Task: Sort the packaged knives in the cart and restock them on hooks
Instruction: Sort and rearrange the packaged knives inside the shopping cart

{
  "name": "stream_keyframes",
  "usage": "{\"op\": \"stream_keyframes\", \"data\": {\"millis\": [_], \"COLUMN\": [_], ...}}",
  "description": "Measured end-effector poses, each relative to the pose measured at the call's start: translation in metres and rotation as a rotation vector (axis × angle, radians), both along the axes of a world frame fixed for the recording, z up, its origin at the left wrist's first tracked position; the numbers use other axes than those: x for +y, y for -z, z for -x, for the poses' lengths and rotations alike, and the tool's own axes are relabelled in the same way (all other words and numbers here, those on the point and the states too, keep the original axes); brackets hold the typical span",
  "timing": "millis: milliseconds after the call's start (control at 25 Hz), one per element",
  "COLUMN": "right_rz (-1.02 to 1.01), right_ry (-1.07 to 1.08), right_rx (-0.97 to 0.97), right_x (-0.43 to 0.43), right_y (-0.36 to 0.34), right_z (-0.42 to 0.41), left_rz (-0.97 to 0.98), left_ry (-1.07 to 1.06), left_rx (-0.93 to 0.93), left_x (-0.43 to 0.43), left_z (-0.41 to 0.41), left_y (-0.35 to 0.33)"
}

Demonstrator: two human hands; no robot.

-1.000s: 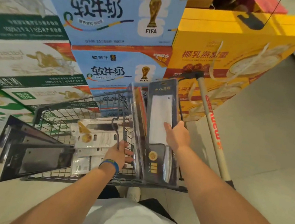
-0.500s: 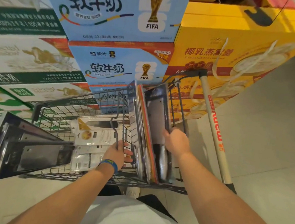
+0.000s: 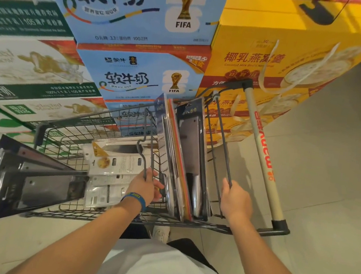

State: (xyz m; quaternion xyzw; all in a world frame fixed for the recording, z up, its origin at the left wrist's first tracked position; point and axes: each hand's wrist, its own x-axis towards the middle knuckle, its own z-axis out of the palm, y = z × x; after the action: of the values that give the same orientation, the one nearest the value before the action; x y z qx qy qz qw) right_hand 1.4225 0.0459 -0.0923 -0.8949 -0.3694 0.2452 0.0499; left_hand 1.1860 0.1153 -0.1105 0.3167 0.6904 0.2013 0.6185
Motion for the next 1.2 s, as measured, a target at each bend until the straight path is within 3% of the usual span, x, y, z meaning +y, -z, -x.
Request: {"op": "stream_keyframes", "data": {"millis": [320, 640, 760, 880, 1040, 1200], "right_rz": [-0.020, -0.008, -0.184, -0.415, -0.528, -0.663], "right_ry": [-0.006, 0.027, 0.014, -0.111, -0.194, -0.444], "right_rx": [-0.015, -0.096, -0.261, -0.362, -0.028, 0.168], "right_x": [0.002, 0.006, 0.005, 0.022, 0.051, 0.049], "right_y": [0.004, 0.003, -0.009, -0.023, -0.047, -0.047], "right_z": [-0.039, -0.064, -0.039, 0.018, 0.101, 0.175], "left_rz": [0.060, -0.016, -0.117, -0.051, -0.011, 0.027], "left_ry": [-0.033, 0.167, 0.337, 0.245, 0.366, 0.925], "left_rx": [-0.131, -0.135, -0.006, -0.005, 0.317, 0.745], "left_x": [0.002, 0.007, 0.005, -0.003, -0.014, -0.016], "left_z": [-0.031, -0.050, -0.016, 0.045, 0.135, 0.188], "left_y": [-0.005, -0.013, -0.009, 0.009, 0.027, 0.039]}}
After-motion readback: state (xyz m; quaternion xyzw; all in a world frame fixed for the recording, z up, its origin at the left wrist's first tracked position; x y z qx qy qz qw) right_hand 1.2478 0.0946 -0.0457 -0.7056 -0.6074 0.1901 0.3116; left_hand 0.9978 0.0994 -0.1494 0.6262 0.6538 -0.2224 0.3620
